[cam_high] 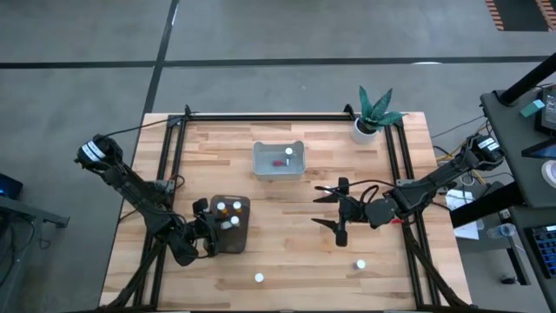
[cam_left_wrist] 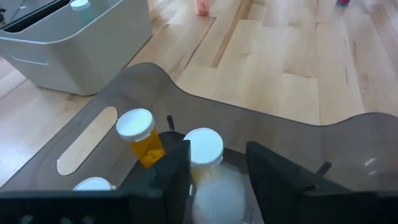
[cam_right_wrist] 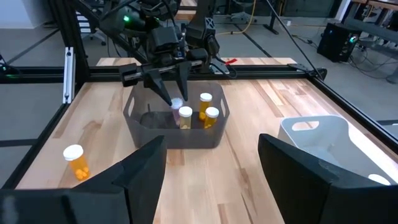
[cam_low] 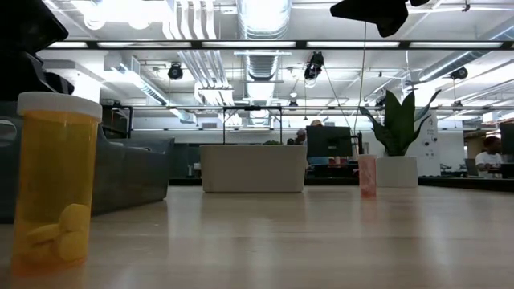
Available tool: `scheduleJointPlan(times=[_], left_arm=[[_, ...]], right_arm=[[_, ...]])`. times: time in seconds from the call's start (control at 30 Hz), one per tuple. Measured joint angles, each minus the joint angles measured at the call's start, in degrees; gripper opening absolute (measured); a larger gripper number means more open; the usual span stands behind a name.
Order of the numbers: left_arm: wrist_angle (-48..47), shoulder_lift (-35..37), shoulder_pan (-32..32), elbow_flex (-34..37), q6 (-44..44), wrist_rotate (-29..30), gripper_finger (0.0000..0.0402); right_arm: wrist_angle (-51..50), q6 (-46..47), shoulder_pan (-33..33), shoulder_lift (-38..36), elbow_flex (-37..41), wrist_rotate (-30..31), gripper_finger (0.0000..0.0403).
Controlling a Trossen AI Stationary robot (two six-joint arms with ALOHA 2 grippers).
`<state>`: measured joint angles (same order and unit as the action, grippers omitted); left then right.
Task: Pick and place medicine bottles into bin by pill shape (circle, oval)
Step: Put the pink tablet bottle into the black bin, then put the red tablet bottle into the black bin
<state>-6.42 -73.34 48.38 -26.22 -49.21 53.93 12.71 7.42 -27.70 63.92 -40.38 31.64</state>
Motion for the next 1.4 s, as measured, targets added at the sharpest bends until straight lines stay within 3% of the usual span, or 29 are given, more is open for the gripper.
scheduleJointPlan(times=[0.77, 1.23, 1.4], left_arm=[[-0.1, 1.2, 0.0, -1.7, 0.8, 0.0, 0.0153], [-0.1, 4.3, -4.4, -12.4, 16.7, -0.1, 0.0153], [-0.2, 5.8, -8.5, -16.0, 23.7, -0.7, 0.0153]], right_arm=[[0.0, 0.0, 0.0, 0.0, 0.0, 0.0, 0.0247], [-3.3, 6.6, 0.0, 0.0, 0.0, -0.1, 0.0247], [-9.8, 10.7, 0.0, 0.0, -1.8, -0.1, 0.0247]])
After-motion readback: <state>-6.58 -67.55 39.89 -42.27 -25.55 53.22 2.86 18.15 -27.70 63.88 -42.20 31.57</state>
